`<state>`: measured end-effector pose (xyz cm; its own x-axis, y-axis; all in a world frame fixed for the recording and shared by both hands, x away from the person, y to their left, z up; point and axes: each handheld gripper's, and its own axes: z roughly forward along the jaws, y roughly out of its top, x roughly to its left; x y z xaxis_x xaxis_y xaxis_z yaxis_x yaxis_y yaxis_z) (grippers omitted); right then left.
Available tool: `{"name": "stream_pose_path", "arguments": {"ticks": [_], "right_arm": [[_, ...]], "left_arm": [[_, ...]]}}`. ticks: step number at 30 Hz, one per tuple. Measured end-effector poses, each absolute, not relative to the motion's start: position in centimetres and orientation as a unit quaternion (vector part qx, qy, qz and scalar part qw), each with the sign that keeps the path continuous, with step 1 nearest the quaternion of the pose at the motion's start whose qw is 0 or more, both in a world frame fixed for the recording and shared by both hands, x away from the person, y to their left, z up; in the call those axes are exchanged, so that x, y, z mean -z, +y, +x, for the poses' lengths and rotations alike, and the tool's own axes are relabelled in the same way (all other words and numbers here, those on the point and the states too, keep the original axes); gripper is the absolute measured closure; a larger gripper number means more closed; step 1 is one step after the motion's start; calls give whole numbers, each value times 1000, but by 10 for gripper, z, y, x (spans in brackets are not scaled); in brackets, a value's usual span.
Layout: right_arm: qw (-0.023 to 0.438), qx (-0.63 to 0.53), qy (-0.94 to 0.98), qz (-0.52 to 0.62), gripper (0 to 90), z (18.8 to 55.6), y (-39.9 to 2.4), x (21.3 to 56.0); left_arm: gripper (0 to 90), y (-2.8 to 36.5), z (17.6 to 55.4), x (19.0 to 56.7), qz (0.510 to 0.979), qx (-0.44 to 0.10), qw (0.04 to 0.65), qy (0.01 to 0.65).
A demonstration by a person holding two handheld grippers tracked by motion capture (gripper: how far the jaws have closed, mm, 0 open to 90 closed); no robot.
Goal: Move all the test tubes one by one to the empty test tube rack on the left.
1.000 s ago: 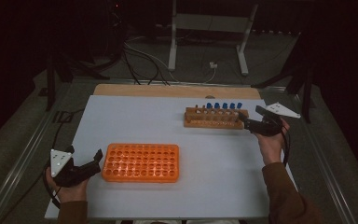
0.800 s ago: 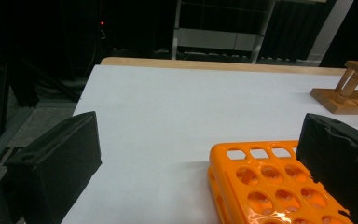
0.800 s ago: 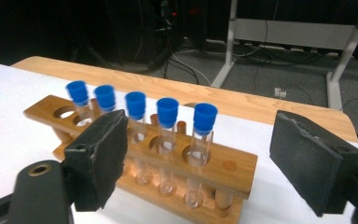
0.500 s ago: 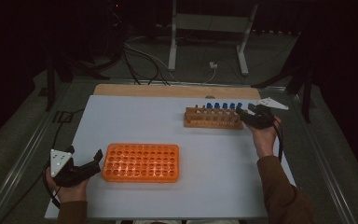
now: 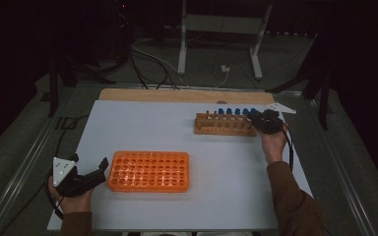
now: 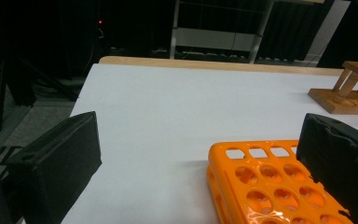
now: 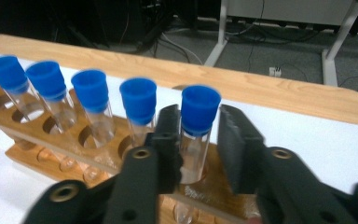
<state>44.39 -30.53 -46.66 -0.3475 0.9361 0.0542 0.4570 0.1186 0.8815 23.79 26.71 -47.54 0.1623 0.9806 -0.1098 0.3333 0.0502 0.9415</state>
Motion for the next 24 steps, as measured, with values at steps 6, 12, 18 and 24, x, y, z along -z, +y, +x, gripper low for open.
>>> {"name": "stream_pose_path", "arguments": {"ticks": [6, 12, 18, 24], "right_arm": [[276, -435, 698, 498, 760, 443, -303, 469], [277, -435, 702, 492, 767, 442, -301, 469], [282, -436, 701, 489, 767, 442, -301, 468], [288, -441, 696, 488, 768, 440, -303, 463]], "left_arm": [[8, 267, 238, 475, 599, -343, 472, 549], [7, 267, 238, 476, 599, -342, 471, 549], [8, 266, 238, 476, 601, -341, 471, 548], [8, 265, 239, 475, 605, -341, 468, 547]]}}
